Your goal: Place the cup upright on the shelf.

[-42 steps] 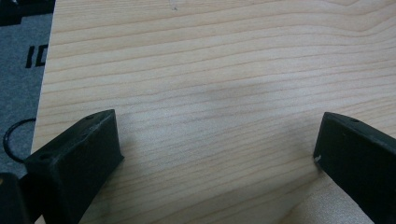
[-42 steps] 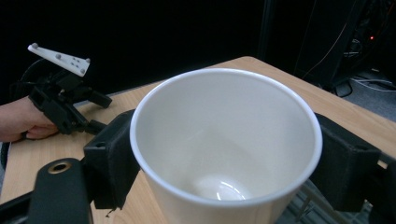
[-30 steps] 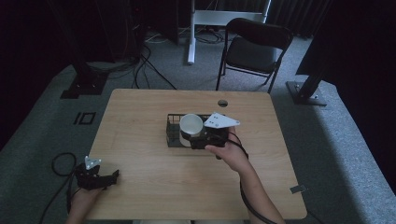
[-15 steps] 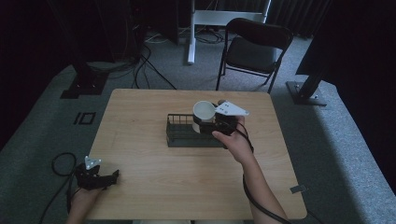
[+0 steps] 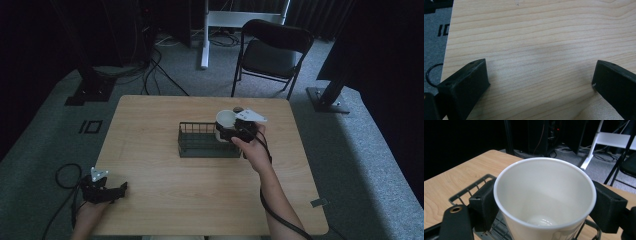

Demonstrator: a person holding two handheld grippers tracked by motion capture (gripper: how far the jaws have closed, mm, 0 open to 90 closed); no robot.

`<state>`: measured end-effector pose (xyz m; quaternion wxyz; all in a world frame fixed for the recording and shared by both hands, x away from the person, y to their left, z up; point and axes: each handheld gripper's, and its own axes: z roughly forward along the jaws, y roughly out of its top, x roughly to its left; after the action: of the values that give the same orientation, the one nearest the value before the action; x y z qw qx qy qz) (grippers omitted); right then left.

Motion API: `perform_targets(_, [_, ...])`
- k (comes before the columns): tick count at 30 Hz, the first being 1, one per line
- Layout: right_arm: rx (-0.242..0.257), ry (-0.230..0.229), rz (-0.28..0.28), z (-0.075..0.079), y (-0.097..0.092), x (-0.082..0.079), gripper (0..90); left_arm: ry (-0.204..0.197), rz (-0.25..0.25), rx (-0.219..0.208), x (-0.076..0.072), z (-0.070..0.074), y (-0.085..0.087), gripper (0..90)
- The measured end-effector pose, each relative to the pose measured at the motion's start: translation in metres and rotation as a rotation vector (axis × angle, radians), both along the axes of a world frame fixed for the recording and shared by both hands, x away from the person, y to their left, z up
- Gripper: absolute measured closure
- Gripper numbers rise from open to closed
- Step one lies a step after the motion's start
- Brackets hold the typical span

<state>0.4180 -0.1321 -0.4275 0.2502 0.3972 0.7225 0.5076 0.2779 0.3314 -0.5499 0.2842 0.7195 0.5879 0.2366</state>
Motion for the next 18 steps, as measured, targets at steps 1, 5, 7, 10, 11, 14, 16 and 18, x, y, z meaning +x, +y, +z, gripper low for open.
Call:
perform_targets(1, [0.002, 0.005, -0.004, -0.002, -0.001, 0.001, 19.3, 0.0, 0.0, 0.0, 0.0, 0.0, 0.0, 0.8])
perform_targets(5, [-0.013, 0.019, -0.004, -0.009, -0.003, 0.004, 19.3, 0.0, 0.0, 0.0, 0.0, 0.0, 0.0, 0.8])
perform_targets(7, [-0.01, 0.021, -0.012, -0.011, -0.004, 0.005, 19.3, 0.0, 0.0, 0.0, 0.0, 0.0, 0.0, 0.8])
perform_targets(10, [-0.011, 0.026, -0.02, -0.014, -0.006, 0.007, 19.3, 0.0, 0.0, 0.001, 0.0, 0.0, 0.0, 0.8])
perform_targets(11, [-0.015, 0.03, -0.02, -0.016, -0.007, 0.008, 19.3, 0.0, 0.0, 0.0, 0.0, 0.0, 0.0, 0.8])
perform_targets(14, [-0.016, 0.038, -0.022, -0.019, -0.008, 0.009, 19.3, 0.0, 0.0, 0.0, 0.0, 0.0, 0.0, 0.8])
perform_targets(16, [-0.018, 0.041, -0.023, -0.022, -0.008, 0.01, 19.3, 0.0, 0.0, 0.0, 0.0, 0.0, 0.0, 0.8])
perform_targets(18, [-0.022, 0.045, -0.021, -0.024, -0.007, 0.011, 19.3, 0.0, 0.0, 0.0, 0.0, 0.0, 0.0, 0.8])
